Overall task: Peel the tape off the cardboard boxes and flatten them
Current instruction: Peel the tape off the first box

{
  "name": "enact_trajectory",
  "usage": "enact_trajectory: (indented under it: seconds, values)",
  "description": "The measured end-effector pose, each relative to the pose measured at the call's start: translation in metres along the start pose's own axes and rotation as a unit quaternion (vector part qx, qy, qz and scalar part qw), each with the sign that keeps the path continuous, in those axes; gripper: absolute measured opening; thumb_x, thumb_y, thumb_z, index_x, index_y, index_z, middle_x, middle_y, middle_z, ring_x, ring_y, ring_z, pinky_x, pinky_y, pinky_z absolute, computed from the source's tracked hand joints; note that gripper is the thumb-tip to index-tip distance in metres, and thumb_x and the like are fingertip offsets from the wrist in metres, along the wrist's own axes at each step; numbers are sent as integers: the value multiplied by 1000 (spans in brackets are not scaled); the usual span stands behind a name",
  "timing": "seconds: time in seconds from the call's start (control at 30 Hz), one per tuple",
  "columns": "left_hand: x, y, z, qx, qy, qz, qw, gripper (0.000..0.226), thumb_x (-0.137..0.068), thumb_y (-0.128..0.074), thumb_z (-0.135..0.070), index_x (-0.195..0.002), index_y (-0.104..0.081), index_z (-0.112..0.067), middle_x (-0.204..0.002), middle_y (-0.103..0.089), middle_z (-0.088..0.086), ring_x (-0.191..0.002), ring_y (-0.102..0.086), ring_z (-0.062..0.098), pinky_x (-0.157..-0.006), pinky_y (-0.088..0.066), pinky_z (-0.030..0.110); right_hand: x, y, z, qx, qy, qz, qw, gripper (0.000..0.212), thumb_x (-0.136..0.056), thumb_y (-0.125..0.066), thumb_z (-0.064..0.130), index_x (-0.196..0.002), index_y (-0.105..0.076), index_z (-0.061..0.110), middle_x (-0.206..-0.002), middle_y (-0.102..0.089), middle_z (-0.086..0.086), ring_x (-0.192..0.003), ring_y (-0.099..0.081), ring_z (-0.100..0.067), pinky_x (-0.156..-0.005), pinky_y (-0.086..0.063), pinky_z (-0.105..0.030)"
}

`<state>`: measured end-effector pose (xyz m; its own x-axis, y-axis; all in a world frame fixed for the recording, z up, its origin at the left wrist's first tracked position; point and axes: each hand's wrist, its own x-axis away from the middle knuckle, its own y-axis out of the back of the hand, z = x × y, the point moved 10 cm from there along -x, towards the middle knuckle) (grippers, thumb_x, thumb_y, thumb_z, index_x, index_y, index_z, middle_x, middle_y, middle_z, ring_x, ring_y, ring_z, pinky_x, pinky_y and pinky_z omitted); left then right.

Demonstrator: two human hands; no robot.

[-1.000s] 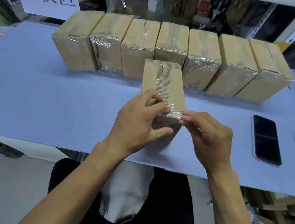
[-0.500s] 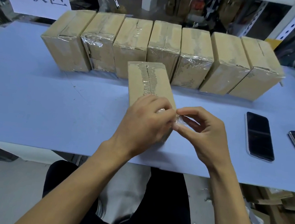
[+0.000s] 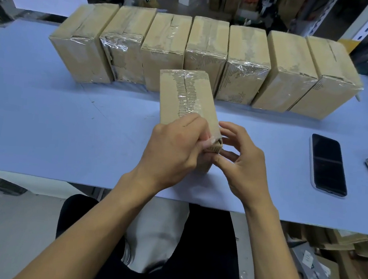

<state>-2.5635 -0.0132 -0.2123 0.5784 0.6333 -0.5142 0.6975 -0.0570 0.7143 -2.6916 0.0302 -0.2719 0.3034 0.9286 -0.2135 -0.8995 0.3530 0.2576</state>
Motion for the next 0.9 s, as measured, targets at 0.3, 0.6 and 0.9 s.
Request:
enact_trajectory:
  seconds: [0.3,0.6,0.9]
  values:
    - [-8,-2,24,82,78,53,992,12,-81,-60,-25,-78,-59,-13,-86,-67,-4,-80,-56,17,-71,-45,38,-1,-1,-4,-11,-6,-4,1000,47,-76,-77,-8,-107,-59,22,-108,-70,13,-104,-67,-11,-82,-59,-25]
    - [-14,-3,16,107,95,46,989,25,-79,-64,-36,-71,-63,-12,-84,-65,-2,-88,-66,15,-77,-48,31,16,6,14,41,114,-66,990,42,-83,-76,-3,-113,-64,25,-122,-64,-6,-114,-64,-16,-89,-58,-27]
    - [-19,-5,27,96,134,22,986,19,-76,-69,-33,-67,-59,-20,-90,-66,-8,-84,-60,8,-79,-48,29,19,10,26,127,191,-94,969,29,-86,-73,-6,-114,-72,4,-117,-67,-6,-108,-66,-12,-88,-59,-29]
